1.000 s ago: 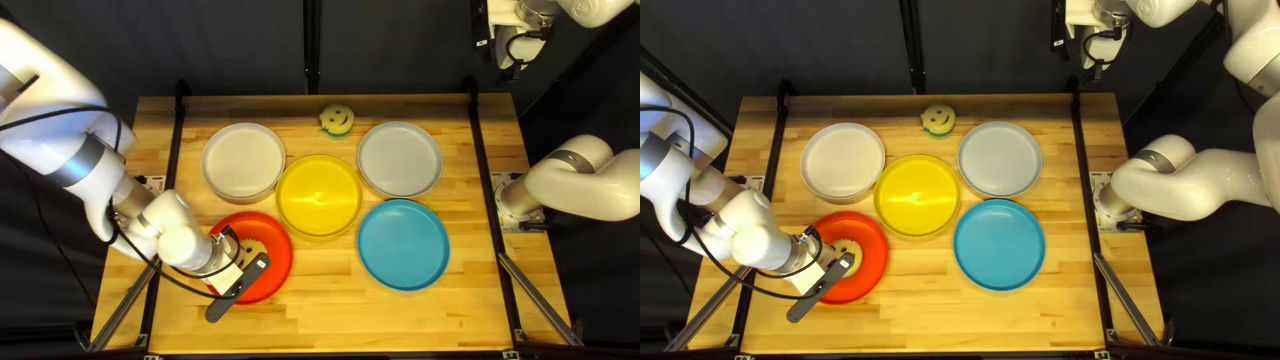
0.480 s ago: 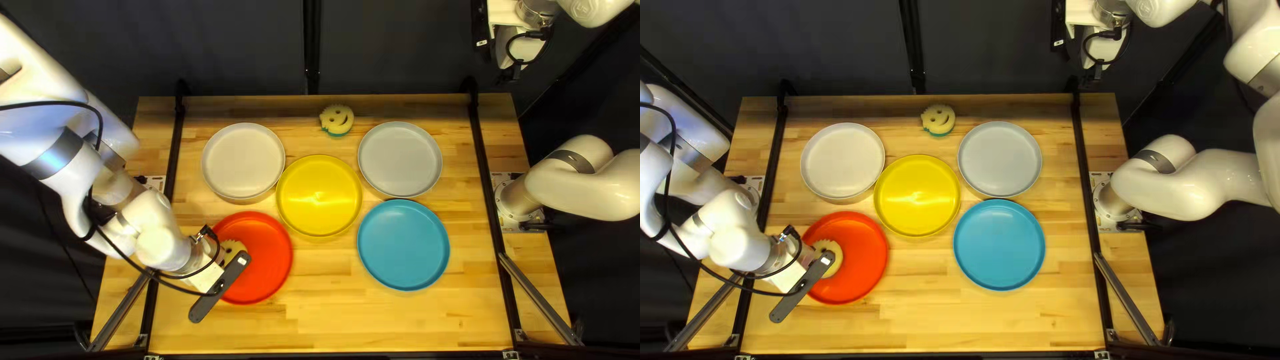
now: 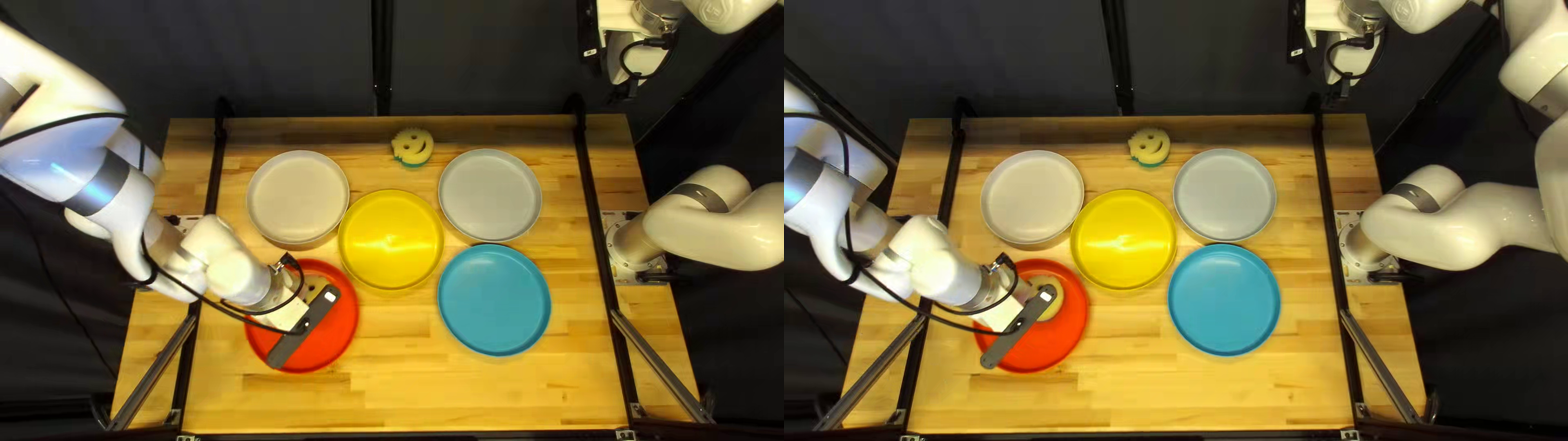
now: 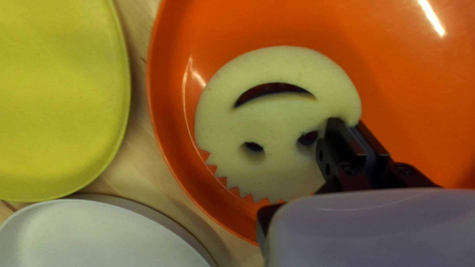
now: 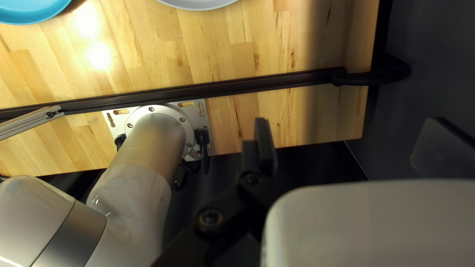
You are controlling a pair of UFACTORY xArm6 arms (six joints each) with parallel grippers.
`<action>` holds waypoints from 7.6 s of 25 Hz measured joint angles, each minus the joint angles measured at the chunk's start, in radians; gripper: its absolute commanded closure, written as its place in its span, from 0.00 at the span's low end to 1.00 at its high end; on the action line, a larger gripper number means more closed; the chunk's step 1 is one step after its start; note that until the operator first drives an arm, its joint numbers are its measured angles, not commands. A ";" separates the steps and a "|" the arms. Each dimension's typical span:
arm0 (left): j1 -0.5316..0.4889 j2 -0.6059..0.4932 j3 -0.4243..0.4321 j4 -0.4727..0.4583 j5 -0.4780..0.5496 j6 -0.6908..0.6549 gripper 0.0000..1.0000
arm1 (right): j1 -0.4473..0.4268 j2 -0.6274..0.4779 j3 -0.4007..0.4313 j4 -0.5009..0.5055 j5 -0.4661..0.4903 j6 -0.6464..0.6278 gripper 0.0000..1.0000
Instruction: Pick up sponge and scrub the plate
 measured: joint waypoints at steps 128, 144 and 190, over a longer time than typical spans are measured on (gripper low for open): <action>-0.165 0.027 -0.107 0.060 0.101 -0.174 1.00 | 0.000 0.000 0.000 0.000 0.000 0.000 0.00; 0.134 -0.416 0.007 -0.060 0.368 0.171 1.00 | 0.000 0.000 0.000 0.000 0.000 0.000 0.00; 0.580 -0.428 0.204 -0.078 0.270 0.557 1.00 | 0.000 0.000 0.000 0.000 0.000 0.000 0.00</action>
